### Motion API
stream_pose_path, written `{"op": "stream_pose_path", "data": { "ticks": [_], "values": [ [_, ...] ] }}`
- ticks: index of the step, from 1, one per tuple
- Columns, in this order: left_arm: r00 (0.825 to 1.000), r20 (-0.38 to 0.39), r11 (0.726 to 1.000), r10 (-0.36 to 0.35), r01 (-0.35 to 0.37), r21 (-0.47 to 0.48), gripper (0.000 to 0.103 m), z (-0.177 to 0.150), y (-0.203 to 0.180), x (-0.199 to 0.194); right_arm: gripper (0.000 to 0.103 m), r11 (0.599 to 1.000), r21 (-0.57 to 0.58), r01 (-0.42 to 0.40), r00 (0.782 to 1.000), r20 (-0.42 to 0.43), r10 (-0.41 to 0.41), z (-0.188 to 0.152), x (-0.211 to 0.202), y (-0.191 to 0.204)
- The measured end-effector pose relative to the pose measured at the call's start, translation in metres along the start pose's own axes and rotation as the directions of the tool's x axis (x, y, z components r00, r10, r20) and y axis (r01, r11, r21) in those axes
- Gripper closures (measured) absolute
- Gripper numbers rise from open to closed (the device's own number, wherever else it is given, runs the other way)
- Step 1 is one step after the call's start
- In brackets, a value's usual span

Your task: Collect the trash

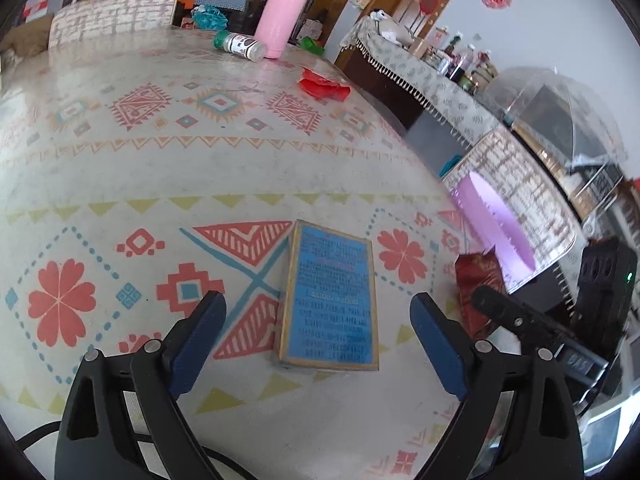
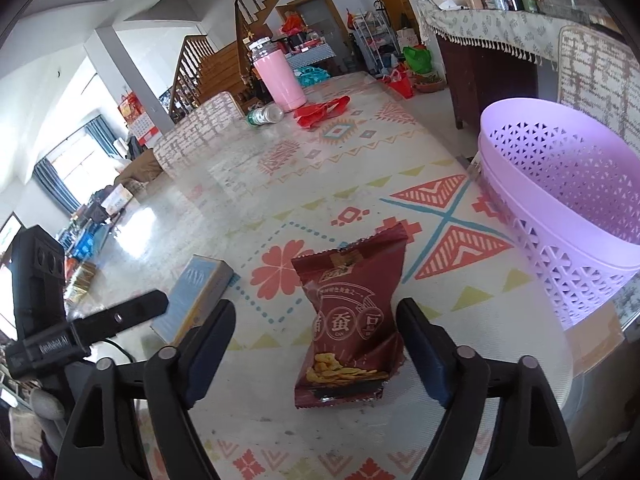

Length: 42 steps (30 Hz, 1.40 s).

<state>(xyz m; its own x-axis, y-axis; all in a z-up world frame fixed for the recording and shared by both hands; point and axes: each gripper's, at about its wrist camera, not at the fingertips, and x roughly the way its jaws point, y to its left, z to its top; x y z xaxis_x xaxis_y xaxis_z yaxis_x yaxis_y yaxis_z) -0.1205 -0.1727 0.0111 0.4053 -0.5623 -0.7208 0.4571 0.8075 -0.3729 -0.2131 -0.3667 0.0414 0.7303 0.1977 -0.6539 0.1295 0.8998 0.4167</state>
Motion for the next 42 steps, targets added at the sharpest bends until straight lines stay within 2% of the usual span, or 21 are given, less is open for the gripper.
{"op": "stream_pose_path", "data": {
  "ticks": [6,9,13,17,18,20,22,24,31,36,42],
  "values": [
    [0.998,-0.025,0.998,0.056,-0.056,0.027,0.01,0.001,-0.008,0.004,0.013,0.997,-0.054,0.048,0.999,-0.02,-0.049,0.0,0.005,0.011],
    [0.996,-0.043,0.995,0.072,-0.069,0.068,0.01,0.005,-0.019,0.01,0.016,0.994,-0.07,0.08,0.997,-0.015,-0.082,-0.001,0.005,0.015],
    [0.99,-0.023,0.981,0.138,-0.134,0.144,0.01,0.01,-0.036,0.017,0.029,0.989,-0.079,0.121,0.992,-0.011,-0.123,-0.001,0.004,0.014],
    [0.98,-0.028,0.967,0.195,-0.188,0.172,0.012,0.011,-0.042,0.024,0.041,0.989,-0.071,0.131,0.991,-0.017,-0.133,0.001,0.003,0.009],
    [0.978,-0.027,0.964,0.206,-0.198,0.175,0.016,0.01,-0.043,0.026,0.043,0.989,-0.069,0.133,0.991,-0.018,-0.135,0.001,0.003,0.007],
    [0.975,-0.046,0.961,0.22,-0.208,0.181,0.05,0.008,-0.042,0.029,0.049,0.988,-0.07,0.139,0.99,-0.017,-0.14,0.001,0.002,0.005],
    [0.974,-0.044,0.959,0.222,-0.21,0.19,0.05,0.007,-0.043,0.026,0.057,0.985,-0.079,0.151,0.988,-0.014,-0.152,0.001,0.001,0.005],
    [0.978,-0.044,0.964,0.204,-0.193,0.183,0.05,0.006,-0.042,0.022,0.058,0.986,-0.083,0.148,0.989,-0.013,-0.149,0.0,0.001,0.004],
    [0.98,0.036,0.968,0.198,-0.201,0.152,0.05,0.006,-0.042,-0.011,0.061,0.992,-0.059,0.108,0.994,-0.007,-0.109,-0.003,-0.006,0.005],
    [0.962,0.106,0.948,0.251,-0.267,0.176,0.05,0.005,-0.05,-0.033,0.061,0.992,-0.083,0.099,0.995,0.03,-0.096,-0.004,-0.02,0.017],
    [0.944,0.144,0.925,0.297,-0.322,0.203,0.05,0.0,-0.06,-0.045,0.061,0.989,-0.117,0.089,0.994,0.073,-0.081,-0.003,-0.037,0.034]
  ]
}}
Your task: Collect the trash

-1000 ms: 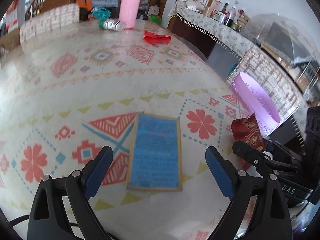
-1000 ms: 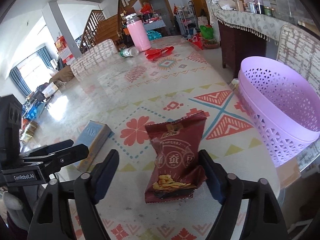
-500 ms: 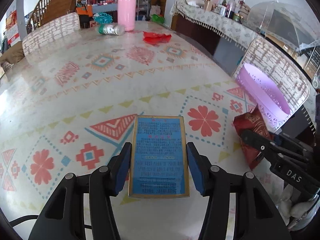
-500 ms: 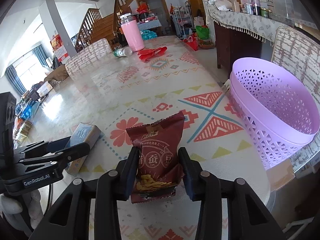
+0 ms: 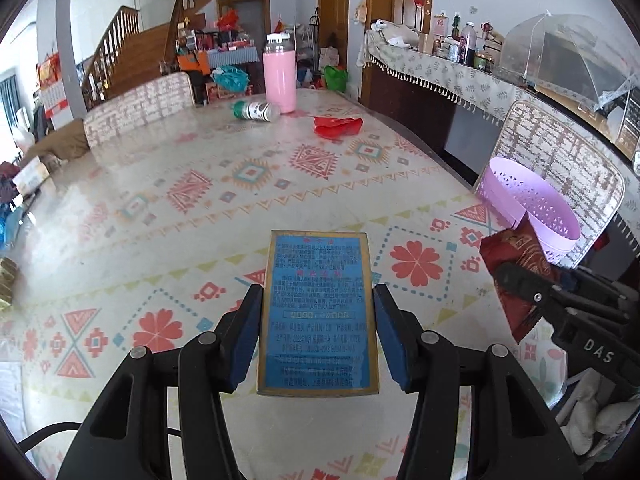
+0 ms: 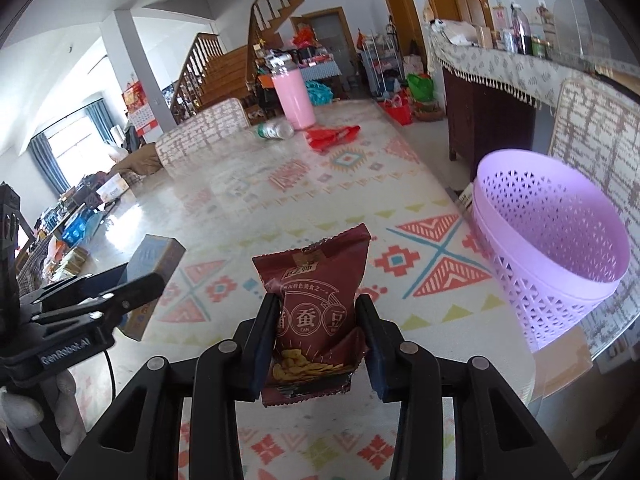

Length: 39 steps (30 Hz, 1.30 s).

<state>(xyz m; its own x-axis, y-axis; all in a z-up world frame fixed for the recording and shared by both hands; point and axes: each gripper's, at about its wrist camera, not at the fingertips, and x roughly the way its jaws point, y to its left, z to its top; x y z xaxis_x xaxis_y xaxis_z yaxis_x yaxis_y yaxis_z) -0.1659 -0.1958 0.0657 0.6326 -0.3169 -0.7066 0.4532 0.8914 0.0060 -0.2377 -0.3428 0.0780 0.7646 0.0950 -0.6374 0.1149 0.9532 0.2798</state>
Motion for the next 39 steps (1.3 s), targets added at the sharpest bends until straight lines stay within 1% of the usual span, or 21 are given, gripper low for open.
{"op": "stream_pose_path", "data": {
  "ticks": [10,18,26,39],
  "values": [
    [0.999,0.04,0.999,0.034,-0.034,0.013,0.05,-0.003,0.0,-0.02,0.061,0.999,-0.034,0.012,0.997,0.081,-0.009,0.005,-0.032,0.011],
    [0.998,0.054,0.999,0.046,-0.047,0.023,0.05,-0.003,-0.003,-0.025,0.061,0.999,-0.039,0.034,0.992,0.12,-0.029,0.011,-0.046,0.01],
    [0.996,0.078,0.997,0.045,-0.051,0.066,0.05,0.007,-0.017,-0.026,0.061,0.997,-0.015,0.073,0.987,0.146,-0.07,0.016,-0.054,-0.007],
    [0.997,0.081,0.986,0.019,-0.032,0.161,0.05,0.033,-0.057,-0.004,0.061,0.989,0.053,0.136,0.975,0.168,-0.143,0.027,-0.064,-0.054]
  ]
}}
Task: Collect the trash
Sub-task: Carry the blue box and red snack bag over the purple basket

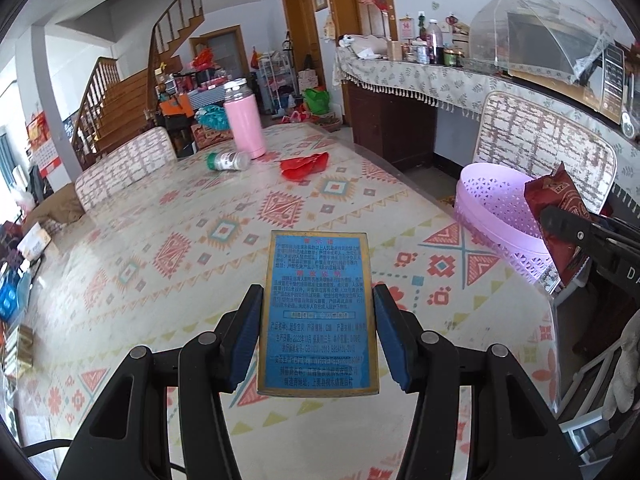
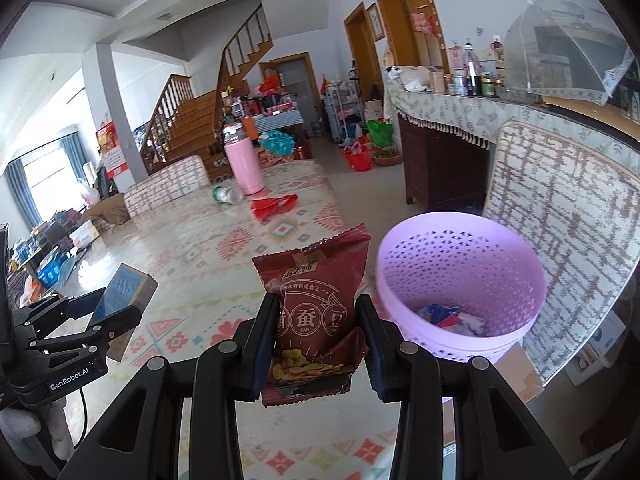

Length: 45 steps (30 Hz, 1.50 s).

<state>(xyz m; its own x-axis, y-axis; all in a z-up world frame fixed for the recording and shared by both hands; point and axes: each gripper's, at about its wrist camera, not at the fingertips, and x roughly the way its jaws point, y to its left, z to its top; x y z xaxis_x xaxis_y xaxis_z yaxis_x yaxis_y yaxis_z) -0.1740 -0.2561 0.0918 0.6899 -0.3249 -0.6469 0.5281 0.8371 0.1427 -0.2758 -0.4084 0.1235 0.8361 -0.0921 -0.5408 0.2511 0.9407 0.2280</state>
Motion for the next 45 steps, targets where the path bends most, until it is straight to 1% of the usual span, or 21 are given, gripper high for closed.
{"op": "stream_pose_path", "data": {
  "ticks": [7,20,27,33,45],
  "values": [
    [1.0,0.003,0.999,-0.024,0.024,0.031,0.05,0.02,-0.019,0.015,0.061,0.999,0.017,0.034,0.999,-0.001,-0.034,0.008,0.005,-0.025],
    [0.994,-0.009,0.991,-0.11,0.11,0.077,0.05,0.064,-0.063,0.055,0.061,0.994,0.031,0.102,0.995,-0.01,-0.102,0.024,0.018,-0.065],
    [0.991,-0.006,0.986,-0.135,0.135,0.098,0.05,0.087,-0.081,0.073,0.061,0.992,0.05,0.118,0.993,-0.019,-0.117,0.037,0.031,-0.085],
    [0.987,-0.014,0.981,-0.16,0.16,0.112,0.05,0.101,-0.097,0.085,0.061,0.99,0.059,0.127,0.992,-0.019,-0.126,0.046,0.039,-0.099],
    [0.98,-0.012,0.964,-0.201,0.2,0.175,0.05,0.123,-0.143,0.095,0.061,0.985,0.114,0.131,0.991,-0.018,-0.13,0.052,0.045,-0.136]
  ]
}}
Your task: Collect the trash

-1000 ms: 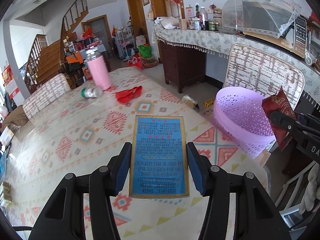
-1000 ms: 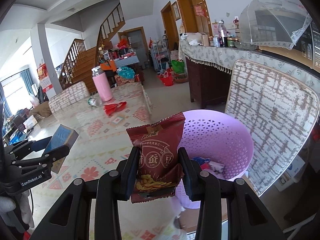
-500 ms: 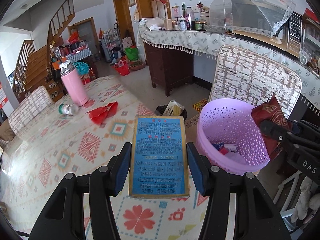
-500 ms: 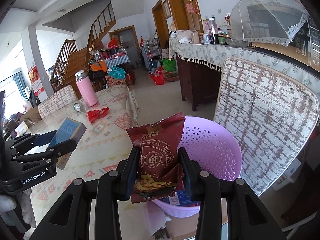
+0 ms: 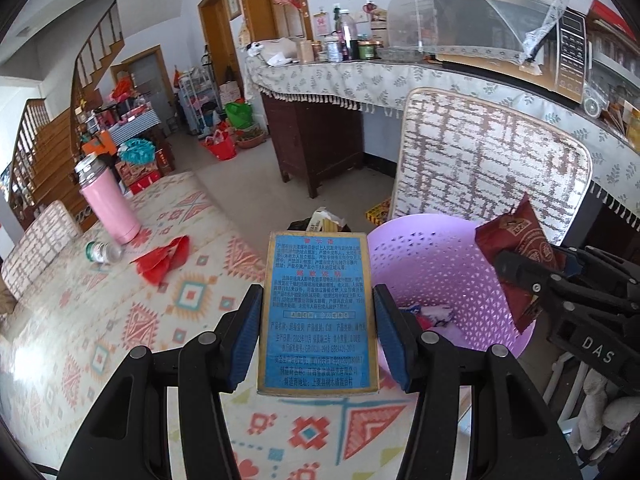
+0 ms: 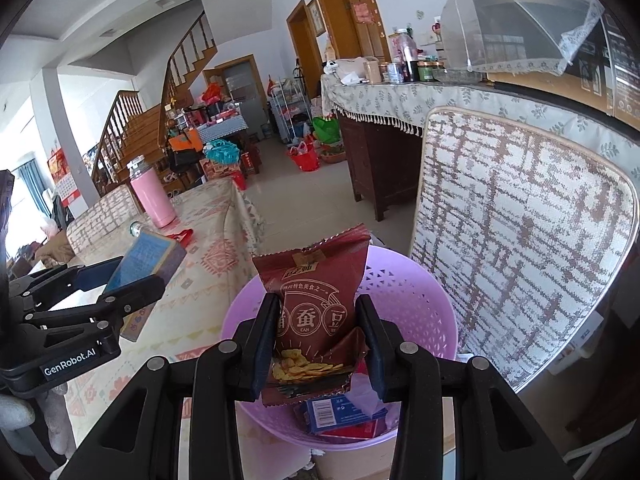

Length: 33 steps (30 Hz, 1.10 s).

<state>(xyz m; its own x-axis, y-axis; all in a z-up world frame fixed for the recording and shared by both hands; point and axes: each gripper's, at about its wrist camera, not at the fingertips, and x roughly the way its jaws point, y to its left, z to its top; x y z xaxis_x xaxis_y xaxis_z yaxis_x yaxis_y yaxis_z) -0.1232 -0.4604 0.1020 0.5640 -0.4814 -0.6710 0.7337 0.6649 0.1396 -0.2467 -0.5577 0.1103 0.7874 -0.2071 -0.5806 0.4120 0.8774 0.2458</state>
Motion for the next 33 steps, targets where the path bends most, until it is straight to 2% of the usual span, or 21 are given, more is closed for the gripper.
{"op": "stream_pose_path", "data": {
  "ticks": [6,9,18,33],
  "values": [
    [0.996,-0.014,0.996,-0.091,0.091,-0.007,0.05,0.021,-0.013,0.01,0.061,0.999,0.04,-0.007,1.0,-0.001,0.007,0.002,0.005,-0.018],
    [0.994,-0.006,0.994,-0.112,0.112,-0.006,0.05,0.029,-0.018,0.014,0.061,0.998,0.06,-0.013,1.0,-0.004,0.014,0.002,0.008,-0.024],
    [0.992,-0.044,0.993,-0.118,0.118,-0.014,0.05,0.029,-0.028,0.042,0.061,0.996,0.092,-0.016,1.0,-0.013,0.018,0.001,0.019,-0.032],
    [0.99,-0.078,0.993,-0.114,0.113,-0.019,0.05,0.018,-0.035,0.058,0.061,0.993,0.116,0.0,1.0,-0.02,0.003,-0.011,0.015,-0.042]
  ]
}}
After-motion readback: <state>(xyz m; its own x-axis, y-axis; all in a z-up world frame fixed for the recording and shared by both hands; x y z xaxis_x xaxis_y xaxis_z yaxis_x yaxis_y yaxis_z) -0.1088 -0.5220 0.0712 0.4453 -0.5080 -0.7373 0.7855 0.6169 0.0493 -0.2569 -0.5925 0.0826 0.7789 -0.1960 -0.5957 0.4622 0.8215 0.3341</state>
